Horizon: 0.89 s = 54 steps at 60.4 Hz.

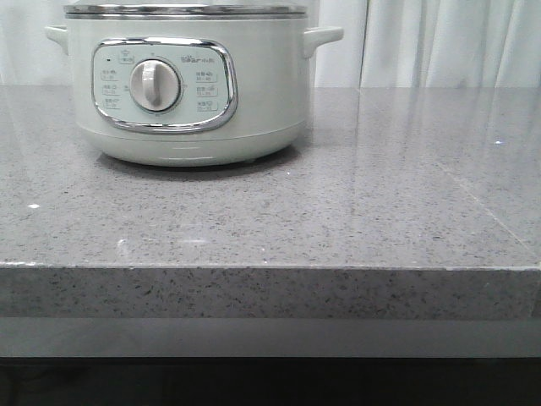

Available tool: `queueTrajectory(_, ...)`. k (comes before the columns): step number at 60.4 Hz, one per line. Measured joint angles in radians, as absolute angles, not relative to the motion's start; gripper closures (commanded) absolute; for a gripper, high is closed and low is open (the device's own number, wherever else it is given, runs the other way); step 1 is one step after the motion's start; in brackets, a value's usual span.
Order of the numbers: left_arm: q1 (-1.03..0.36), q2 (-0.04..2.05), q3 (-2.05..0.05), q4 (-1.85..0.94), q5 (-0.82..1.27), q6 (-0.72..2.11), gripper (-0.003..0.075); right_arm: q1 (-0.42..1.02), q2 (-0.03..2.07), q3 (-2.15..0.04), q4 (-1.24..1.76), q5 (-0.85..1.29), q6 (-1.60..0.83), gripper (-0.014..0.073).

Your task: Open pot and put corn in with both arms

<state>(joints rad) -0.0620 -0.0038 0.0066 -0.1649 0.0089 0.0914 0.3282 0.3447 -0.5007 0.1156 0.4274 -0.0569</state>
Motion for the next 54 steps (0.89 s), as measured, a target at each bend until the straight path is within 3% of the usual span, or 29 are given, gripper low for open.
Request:
queueTrajectory(13,-0.062,-0.004,0.007,-0.165,0.009,0.091,0.0741,0.164,0.152,-0.235,0.116,0.229,-0.057,0.0662)
queueTrajectory(25,-0.062,-0.004,0.007,-0.165,0.009,0.091,0.0741,0.099,0.032,-0.046,0.116,0.127,-0.057,0.0662)
queueTrajectory(54,-0.062,-0.004,0.007,-0.165,0.009,0.091,0.0741,0.054,-0.01,0.027,0.116,0.096,-0.057,0.0662)
